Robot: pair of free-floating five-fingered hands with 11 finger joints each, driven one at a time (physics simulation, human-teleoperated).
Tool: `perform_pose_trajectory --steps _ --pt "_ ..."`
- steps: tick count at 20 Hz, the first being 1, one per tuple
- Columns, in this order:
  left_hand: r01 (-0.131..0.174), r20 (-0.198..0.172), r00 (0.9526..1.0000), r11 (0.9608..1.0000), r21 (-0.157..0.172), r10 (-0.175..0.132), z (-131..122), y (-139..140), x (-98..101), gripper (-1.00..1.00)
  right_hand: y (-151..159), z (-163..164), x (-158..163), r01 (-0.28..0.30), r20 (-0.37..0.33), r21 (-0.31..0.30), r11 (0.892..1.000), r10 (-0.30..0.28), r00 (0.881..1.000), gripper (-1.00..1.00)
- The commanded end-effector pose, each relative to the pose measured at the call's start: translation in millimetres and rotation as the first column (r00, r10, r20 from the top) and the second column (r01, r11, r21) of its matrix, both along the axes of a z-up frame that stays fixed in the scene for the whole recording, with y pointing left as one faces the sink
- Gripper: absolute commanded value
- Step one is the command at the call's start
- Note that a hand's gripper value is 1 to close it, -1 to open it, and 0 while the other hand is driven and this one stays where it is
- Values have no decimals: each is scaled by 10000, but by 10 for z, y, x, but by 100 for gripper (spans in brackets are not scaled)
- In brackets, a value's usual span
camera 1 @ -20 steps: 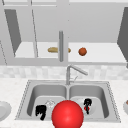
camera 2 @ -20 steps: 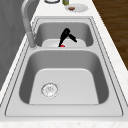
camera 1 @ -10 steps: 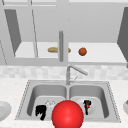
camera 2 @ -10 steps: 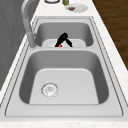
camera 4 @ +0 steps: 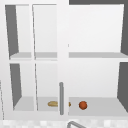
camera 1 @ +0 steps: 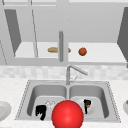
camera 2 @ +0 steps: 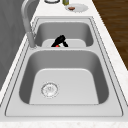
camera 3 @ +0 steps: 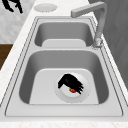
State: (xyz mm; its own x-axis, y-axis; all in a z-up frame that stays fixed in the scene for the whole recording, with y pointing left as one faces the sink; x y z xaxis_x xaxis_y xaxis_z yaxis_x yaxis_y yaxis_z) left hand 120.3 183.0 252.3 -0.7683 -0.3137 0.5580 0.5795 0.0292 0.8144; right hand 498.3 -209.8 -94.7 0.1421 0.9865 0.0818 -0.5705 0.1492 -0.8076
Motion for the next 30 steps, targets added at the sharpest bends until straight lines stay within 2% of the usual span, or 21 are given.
perform_pose_trajectory --steps 1,6,9,13,18,19,21,22,24,25,26,28,30 --pt "0 0 10000 10000 0 0 0 0 0 0 0 -127 21 -126 33 0 9999 126 9999 -100" --pt "0 0 10000 10000 0 0 0 0 0 0 -77 -107 234 -46 -39 249 9997 47 10000 -100" --pt "0 0 10000 10000 0 0 0 0 0 0 -89 -62 366 -37 -766 391 9992 67 9970 -100" --pt "0 0 10000 10000 0 0 0 0 0 0 -98 18 480 -141 -1787 411 9991 213 9837 -100" --pt "0 0 10000 10000 0 0 0 0 0 0 -100 48 591 -368 -2680 313 9988 439 9624 -100" --pt "0 0 10000 10000 0 0 0 0 0 0 -103 41 610 -452 -2617 137 9989 472 9640 -100" --pt "0 0 10000 10000 0 0 0 0 0 0 -107 30 633 -492 -2637 164 9987 518 9632 -100" --pt "0 0 10000 10000 0 0 0 0 0 0 -108 19 601 -494 -2417 150 9987 516 9690 -100" --pt "0 0 10000 10000 0 0 0 0 0 0 -114 34 505 -557 -2286 172 9983 582 9718 -100" --pt "0 0 10000 10000 0 0 0 0 0 0 -112 54 484 -593 -2216 206 9980 624 9731 100" --pt "0 0 10000 10000 0 0 0 0 0 0 -112 81 442 -735 -1752 61 9973 734 9818 100" --pt "0 0 10000 10000 0 0 0 0 0 0 -115 125 427 -453 -752 59 9990 456 9961 100" --pt "0 0 10000 10000 0 0 0 0 0 0 -144 170 384 -272 -8 206 9994 272 9996 100"
